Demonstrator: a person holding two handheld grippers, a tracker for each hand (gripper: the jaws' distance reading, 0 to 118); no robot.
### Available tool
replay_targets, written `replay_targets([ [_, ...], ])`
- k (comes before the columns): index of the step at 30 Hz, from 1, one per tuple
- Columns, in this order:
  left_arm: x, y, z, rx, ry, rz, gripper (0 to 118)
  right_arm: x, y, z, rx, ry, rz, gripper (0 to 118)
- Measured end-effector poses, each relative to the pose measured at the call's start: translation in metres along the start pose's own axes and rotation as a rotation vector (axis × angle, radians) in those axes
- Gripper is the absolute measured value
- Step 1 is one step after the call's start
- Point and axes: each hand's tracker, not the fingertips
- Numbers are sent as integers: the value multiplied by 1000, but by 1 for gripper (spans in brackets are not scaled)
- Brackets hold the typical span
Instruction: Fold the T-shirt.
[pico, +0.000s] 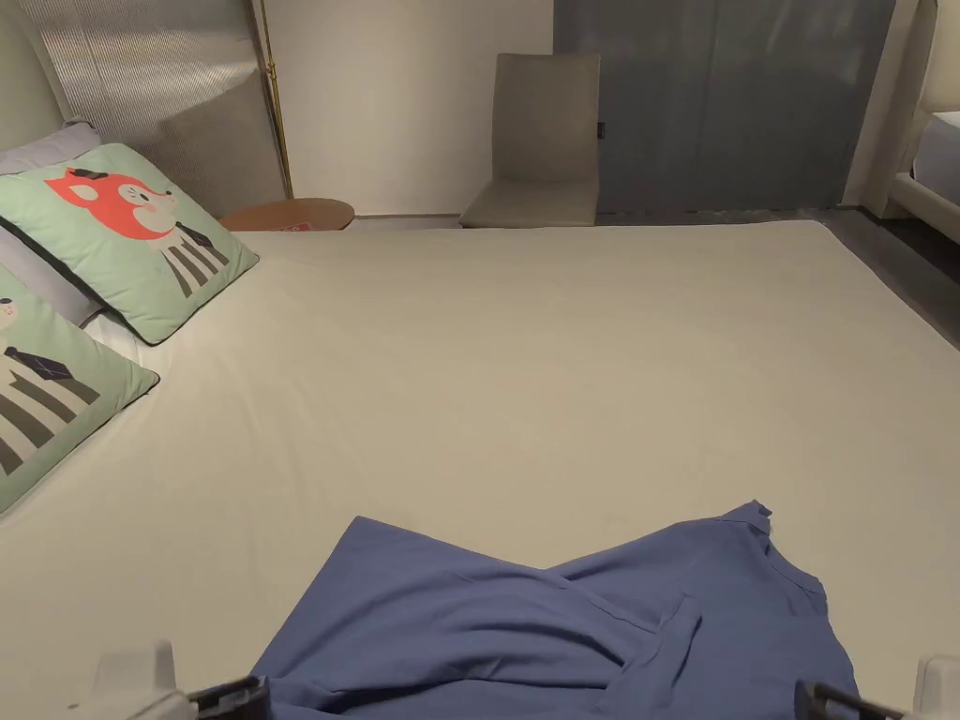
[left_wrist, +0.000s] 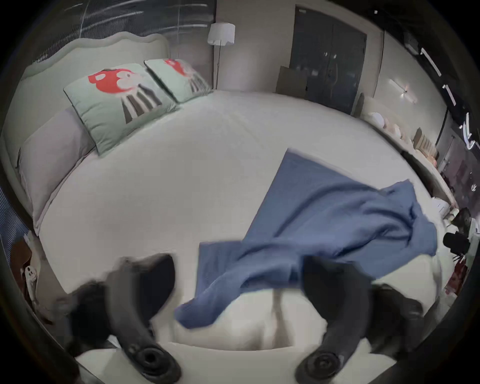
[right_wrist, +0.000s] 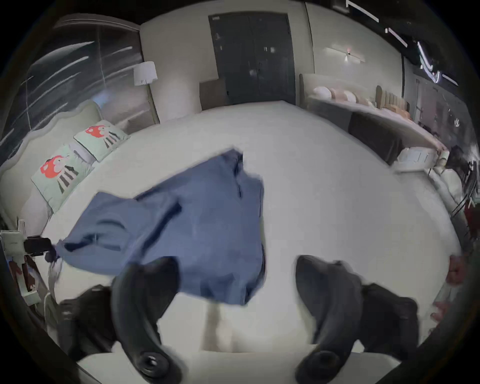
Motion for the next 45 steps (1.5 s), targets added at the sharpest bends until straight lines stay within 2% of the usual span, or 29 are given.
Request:
replay_targets([
  [1, 5, 11, 9, 49, -37, 10, 111, -3, 14, 8, 59, -10, 11, 104],
  [9, 63, 89, 76, 425, -134, -14, 110, -27, 100, 64, 399, -18, 61, 104],
  [12, 81, 95, 92, 542, -163, -55, 106, -35, 109, 81, 499, -51, 93, 103],
  [13, 85, 96, 94, 565, -167, -63, 98, -38, 110, 85, 519, -72, 111, 101],
  [14, 89, 96, 96, 571, -171, -65, 86, -40, 110, 88, 537, -92, 121, 94],
  [15, 93, 95, 98, 573, -172, -60, 69, -42, 109, 91, 544, -106, 131, 80],
  [17, 96, 94, 97, 580, -178, -58, 1, -45, 104, 89, 560, -116, 142, 13],
  [18, 96, 93, 94, 580, -183, -59, 0, -46, 104, 87, 557, -121, 147, 2],
  [23, 102, 91, 90, 533, -205, -77, 0, -46, 95, 79, 547, -120, 166, 0],
  [28, 99, 106, 70, 410, -206, -87, 0, -43, 101, 78, 527, -119, 161, 0],
  [32, 85, 132, 30, 272, -259, -47, 0, -40, 102, 71, 514, -126, 164, 0],
  [36, 81, 155, -24, 119, -254, -78, 0, -33, 104, 60, 493, -127, 158, 0],
  [37, 81, 159, -39, 78, -251, -66, 4, -32, 105, 56, 485, -131, 159, 0],
  [38, 81, 164, -56, 15, -257, -69, 14, -30, 105, 52, 480, -136, 158, 0],
  [39, 82, 167, -72, -26, -241, -76, 30, -29, 106, 48, 473, -140, 157, 0],
  [40, 83, 169, -90, -55, -221, -93, 54, -27, 108, 48, 461, -145, 155, 0],
  [42, 88, 168, -119, -116, -191, -153, 86, -25, 109, 43, 440, -156, 151, 0],
  [43, 91, 168, -137, -140, -174, -184, 95, -23, 109, 37, 430, -161, 153, 0],
  [45, 95, 166, -159, -165, -145, -180, 96, -21, 109, 28, 404, -169, 153, 0],
])
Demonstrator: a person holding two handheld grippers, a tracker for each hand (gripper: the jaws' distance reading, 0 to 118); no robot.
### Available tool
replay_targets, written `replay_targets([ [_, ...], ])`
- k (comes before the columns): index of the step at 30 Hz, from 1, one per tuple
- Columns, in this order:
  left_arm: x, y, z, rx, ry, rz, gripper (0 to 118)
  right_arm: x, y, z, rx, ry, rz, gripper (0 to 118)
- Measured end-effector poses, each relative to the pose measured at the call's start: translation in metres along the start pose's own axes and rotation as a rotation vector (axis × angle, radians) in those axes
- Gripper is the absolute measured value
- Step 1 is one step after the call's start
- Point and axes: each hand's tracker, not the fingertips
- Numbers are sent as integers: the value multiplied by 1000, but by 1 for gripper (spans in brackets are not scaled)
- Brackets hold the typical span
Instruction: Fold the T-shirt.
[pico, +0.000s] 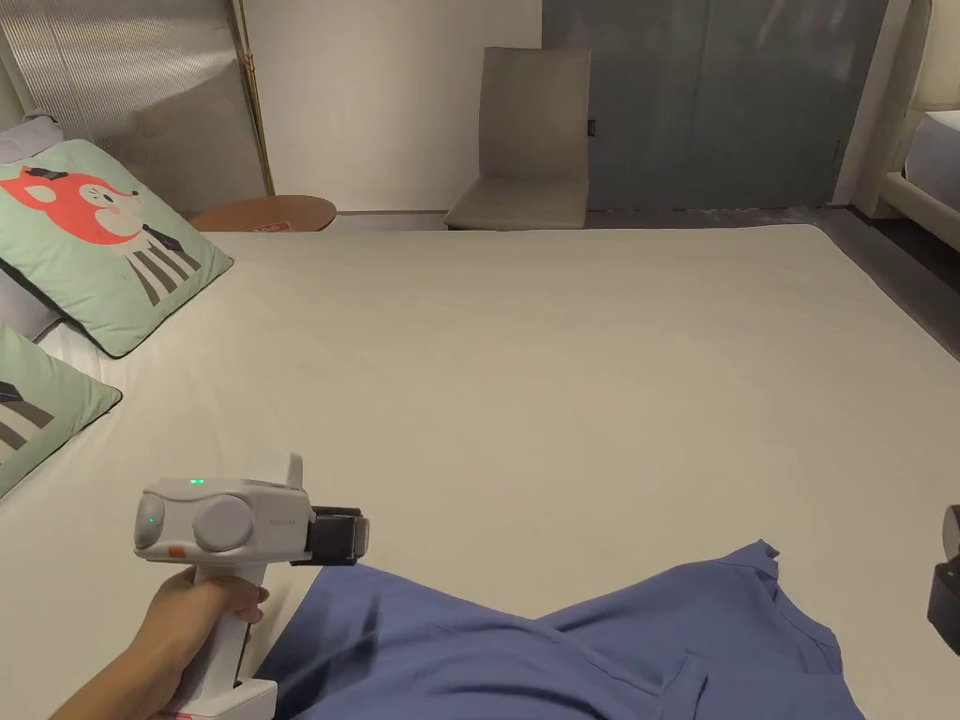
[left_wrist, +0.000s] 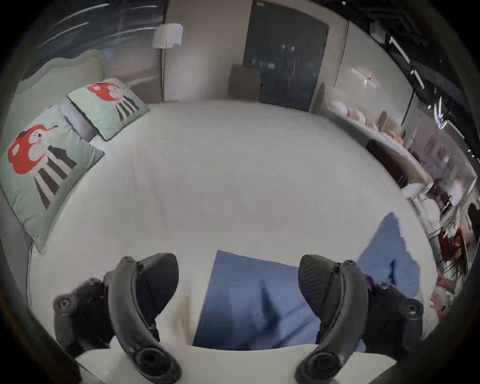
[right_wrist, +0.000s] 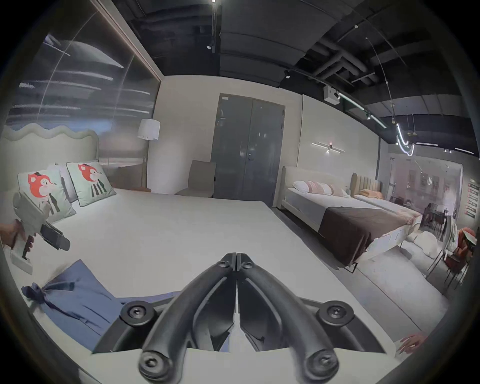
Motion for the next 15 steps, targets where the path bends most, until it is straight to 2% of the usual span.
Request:
replay_targets([
  [4, -3, 0, -46, -78, 1, -13, 91, 0, -6, -14, -46, -14, -1, 0],
  [6, -3, -4, -63, -120, 11, -27, 81, 0, -11, -19, -66, -22, 1, 0],
  [8, 2, -13, -74, -144, 23, -49, 59, 8, -26, -32, -84, -26, -3, 0],
  [9, 5, -17, -79, -159, 30, -59, 52, 9, -29, -34, -94, -25, -4, 0],
  [12, 15, -27, -76, -110, 75, -98, 49, 11, -34, -35, -117, -22, -13, 0],
  [13, 18, -27, -73, -103, 68, -116, 36, 12, -35, -35, -122, -21, -15, 0],
  [14, 20, -27, -71, -113, 41, -119, 10, 13, -37, -35, -127, -20, -17, 0],
  [15, 22, -27, -70, -112, 31, -120, 2, 13, -35, -33, -136, -16, -23, 0],
])
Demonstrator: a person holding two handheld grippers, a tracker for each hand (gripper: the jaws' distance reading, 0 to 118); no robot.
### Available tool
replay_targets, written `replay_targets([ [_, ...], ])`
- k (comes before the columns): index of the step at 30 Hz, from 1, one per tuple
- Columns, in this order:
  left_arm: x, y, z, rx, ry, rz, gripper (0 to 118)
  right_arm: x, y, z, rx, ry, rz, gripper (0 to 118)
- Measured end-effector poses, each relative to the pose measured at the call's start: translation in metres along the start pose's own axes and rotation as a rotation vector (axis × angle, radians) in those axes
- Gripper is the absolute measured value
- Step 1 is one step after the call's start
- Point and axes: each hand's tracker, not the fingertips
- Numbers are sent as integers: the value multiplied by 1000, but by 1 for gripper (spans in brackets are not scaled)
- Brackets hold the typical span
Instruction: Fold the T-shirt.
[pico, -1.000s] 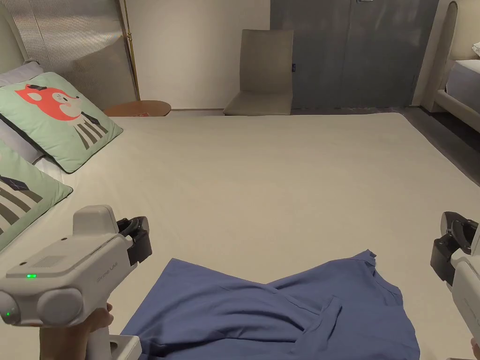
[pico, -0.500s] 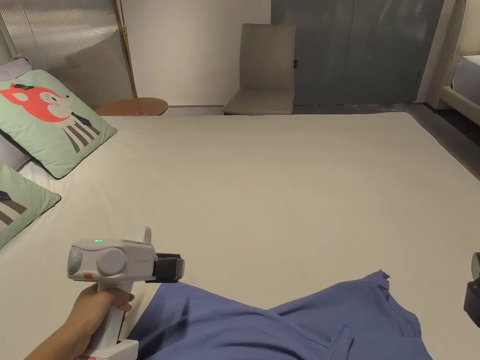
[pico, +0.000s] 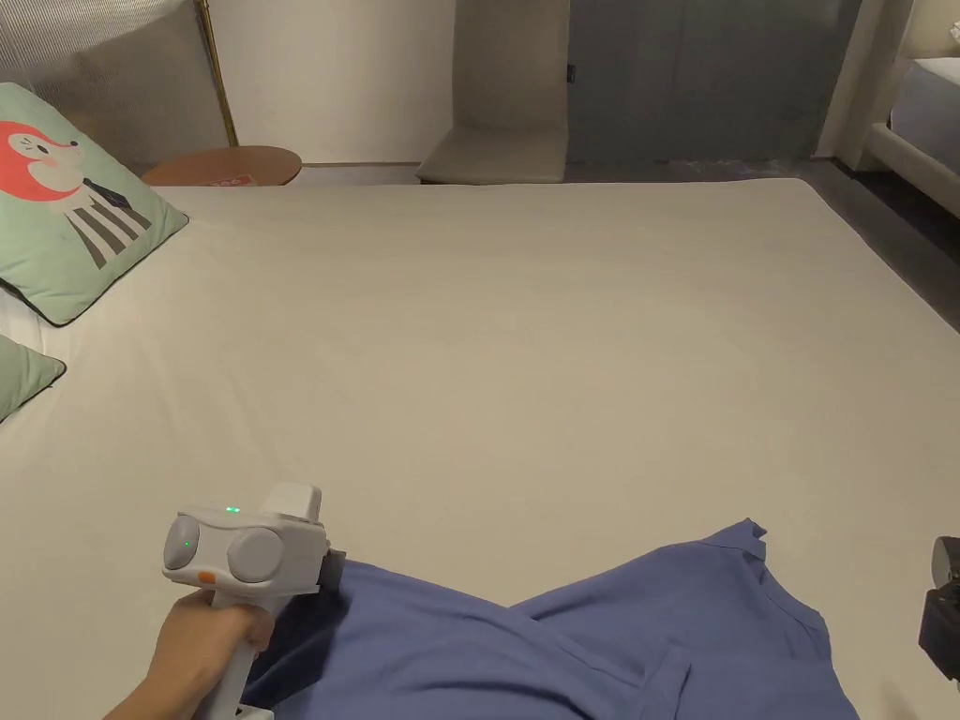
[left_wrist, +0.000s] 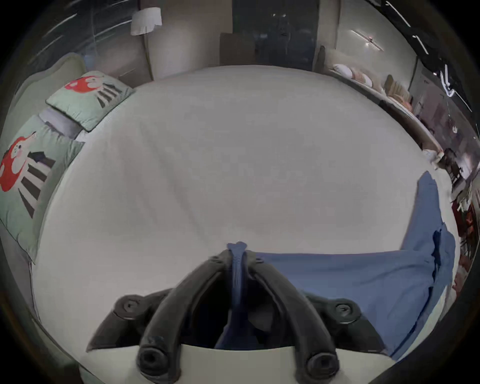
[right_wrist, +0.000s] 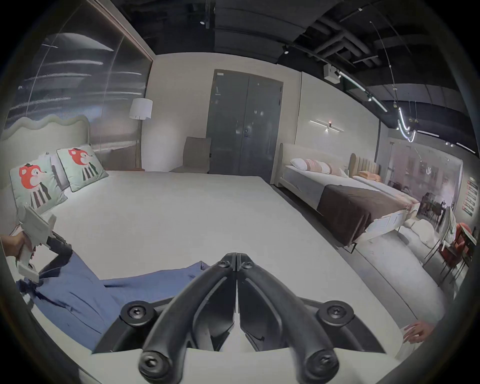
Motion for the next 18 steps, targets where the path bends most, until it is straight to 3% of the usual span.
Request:
replay_targets([
  [3, 4, 1, 14, 60, 58, -58, 2, 5, -2, 3, -16, 10, -46, 1],
  [7, 13, 2, 58, 113, 20, -25, 2, 8, -12, -2, -111, 43, -97, 2],
  [8, 14, 2, 67, 129, 21, -28, 2, 8, -16, -5, -154, 53, -99, 12],
  [9, 13, 3, 77, 159, 18, -37, 2, 8, -22, -7, -204, 53, -99, 32],
  [10, 13, 2, 86, 175, 12, -39, 2, 7, -29, -8, -234, 64, -105, 67],
  [11, 13, 2, 94, 186, 2, -33, 2, 5, -38, -10, -280, 76, -103, 87],
  [12, 13, 1, 101, 196, -12, -24, 2, 3, -46, -9, -309, 87, -113, 99],
  [13, 12, 1, 104, 198, -19, -19, 2, 1, -56, -7, -328, 94, -131, 104],
  [18, 14, -3, 116, 211, -19, -36, 2, -13, -100, 2, -432, 107, -156, 103],
])
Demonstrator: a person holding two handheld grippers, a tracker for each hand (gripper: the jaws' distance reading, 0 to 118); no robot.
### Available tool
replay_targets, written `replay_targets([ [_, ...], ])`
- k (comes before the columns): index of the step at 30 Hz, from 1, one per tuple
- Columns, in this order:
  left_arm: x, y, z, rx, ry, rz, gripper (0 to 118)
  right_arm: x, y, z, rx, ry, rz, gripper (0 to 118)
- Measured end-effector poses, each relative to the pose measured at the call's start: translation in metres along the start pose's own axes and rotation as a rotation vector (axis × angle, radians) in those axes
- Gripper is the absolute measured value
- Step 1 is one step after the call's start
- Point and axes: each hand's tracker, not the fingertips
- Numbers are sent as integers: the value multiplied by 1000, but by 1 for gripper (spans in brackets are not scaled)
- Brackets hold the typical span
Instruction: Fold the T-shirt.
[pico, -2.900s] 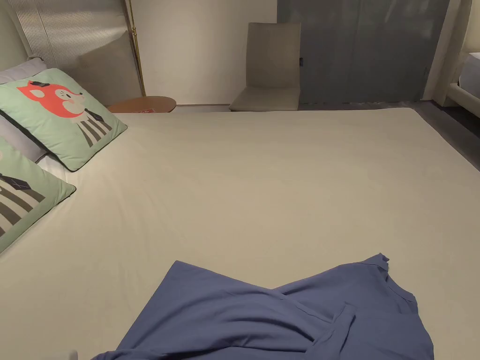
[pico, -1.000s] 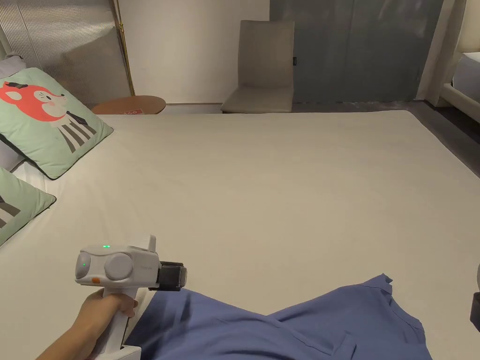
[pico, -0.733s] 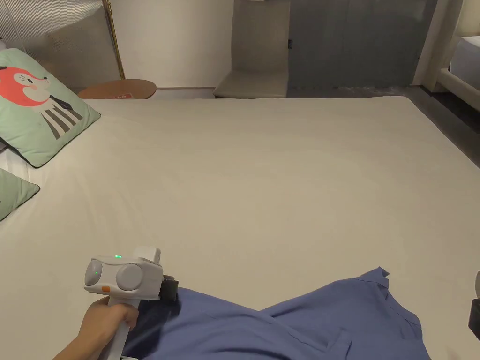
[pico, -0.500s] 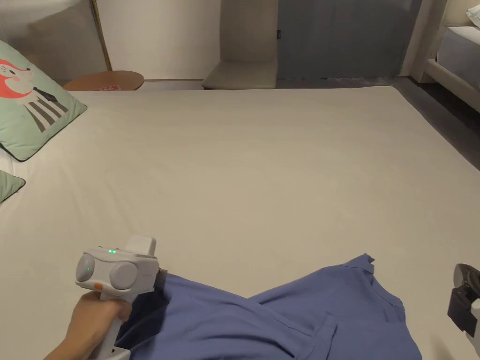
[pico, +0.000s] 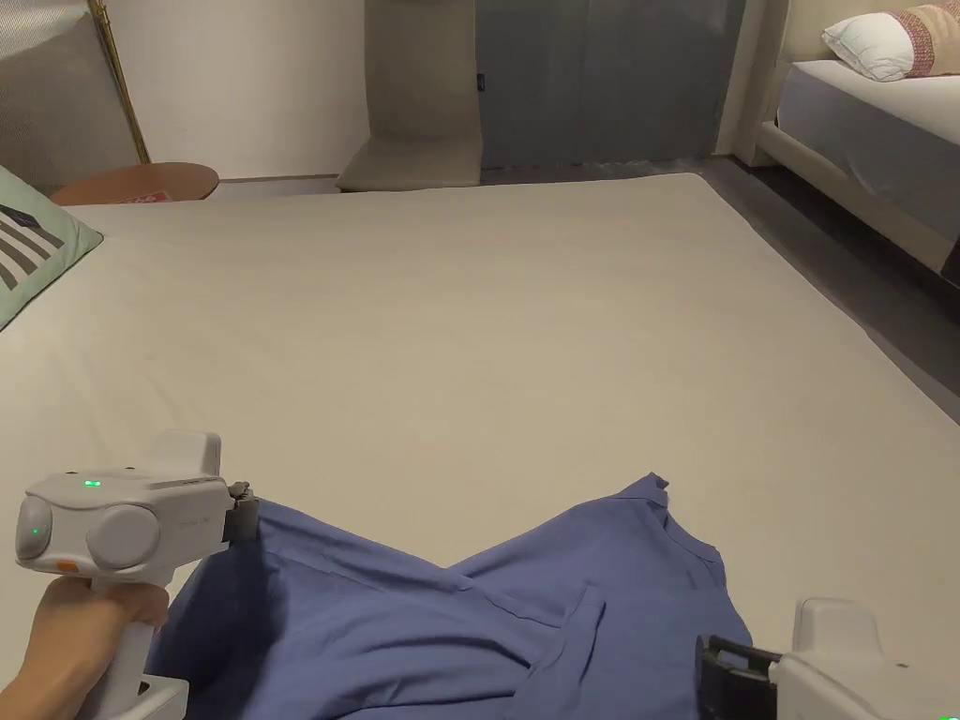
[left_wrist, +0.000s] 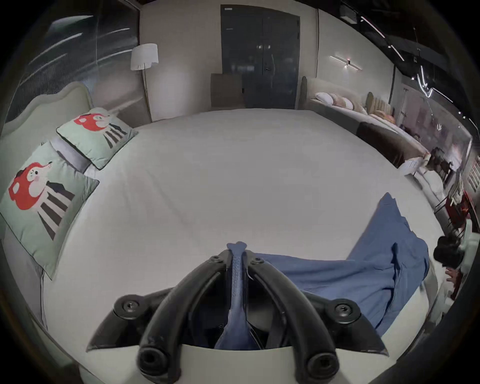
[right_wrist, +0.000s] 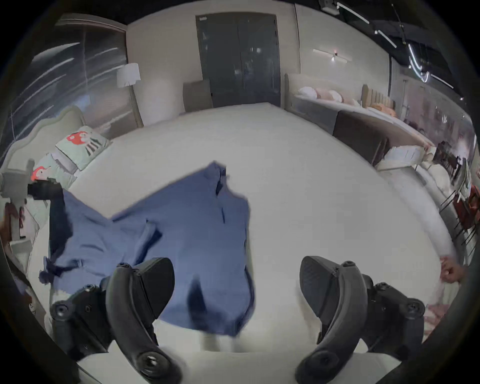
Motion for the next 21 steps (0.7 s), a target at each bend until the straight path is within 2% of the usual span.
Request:
replay_targets([
  [3, -3, -2, 1, 3, -3, 16, 2, -5, -22, -7, -41, 8, 0, 102],
  [5, -3, -3, 1, 1, -4, 19, 2, -7, -31, -10, -68, 13, -3, 88],
  [6, -3, -4, 2, 0, 0, 20, 2, -9, -33, -9, -69, 19, -6, 76],
  [8, -4, -5, -1, -6, 4, 20, 2, -10, -35, -14, -75, 39, -17, 71],
  [9, -5, -6, -1, -7, 6, 23, 2, -10, -35, -16, -82, 48, -21, 59],
  [11, -6, -8, -2, -10, 8, 32, 2, -15, -30, -5, -56, 34, 8, 43],
  [13, -7, -10, -1, -10, 12, 40, 2, -14, -27, 2, -30, 71, 25, 10],
  [14, -8, -10, -1, -9, 14, 42, 2, -9, -29, -1, -29, 72, 8, 9],
  [21, -33, 2, 28, 105, 51, 142, 2, -25, 29, 44, 154, 88, 139, 9],
])
